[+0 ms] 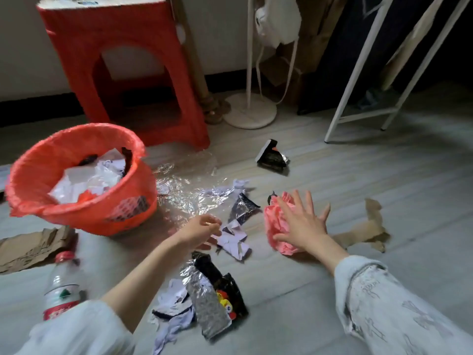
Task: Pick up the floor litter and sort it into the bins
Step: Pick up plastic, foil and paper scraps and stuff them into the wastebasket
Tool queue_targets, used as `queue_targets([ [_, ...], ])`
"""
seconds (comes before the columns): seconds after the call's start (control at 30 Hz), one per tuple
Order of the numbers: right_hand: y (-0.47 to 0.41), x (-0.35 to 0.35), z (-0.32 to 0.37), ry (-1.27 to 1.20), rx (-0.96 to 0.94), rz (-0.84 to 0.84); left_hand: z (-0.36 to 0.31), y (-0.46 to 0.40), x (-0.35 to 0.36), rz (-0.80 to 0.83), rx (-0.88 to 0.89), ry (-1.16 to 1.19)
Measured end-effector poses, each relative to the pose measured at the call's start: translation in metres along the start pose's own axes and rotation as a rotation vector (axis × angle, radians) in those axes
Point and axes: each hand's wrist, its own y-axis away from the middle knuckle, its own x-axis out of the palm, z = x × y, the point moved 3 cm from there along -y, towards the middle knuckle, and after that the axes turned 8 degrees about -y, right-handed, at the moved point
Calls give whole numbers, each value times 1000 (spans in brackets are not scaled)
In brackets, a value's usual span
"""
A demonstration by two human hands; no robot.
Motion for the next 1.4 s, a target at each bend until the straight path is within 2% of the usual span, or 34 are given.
queue_targets([
  [0.13, -51, 37, -47, 12, -108, 57, -11, -43, 55, -29, -22, -133],
  [0.23, -87, 59, -63, -52, -182, 141, -19, -73, 74, -113, -34, -238],
  [0.37, -120, 91, -86, -168, -109, 267, -25, -94, 77, -214, -6, -418],
  [0.53, -128, 110, -100, -125, -102, 188, -35, -112, 62, -305, 7, -587],
  [0.6, -128, 111, -97, -122, -98, 185, -35, -120, 51, -242, -2, -692],
  [0.73, -119, 110, -82, -87, -183, 292, -18, -124, 34, -58, -21, -854],
  [0.9, -124, 74, -53, -101, -229, 228, -4, -145, 7, -11, 21, -978],
  [1.0, -122, 72, -38, -133, -184, 294, 29, -157, 5, 33, -17, -899],
  [1.07, -121, 73, -34, -130, -179, 331, 61, -164, 10, 33, -73, -836],
  [1.2, -134, 73, -30, -181, -107, 271, 90, -182, 8, -12, -124, -932],
  [1.4, -120, 87, -19, -271, -55, 298, 80, -179, 6, -177, 98, -1038],
])
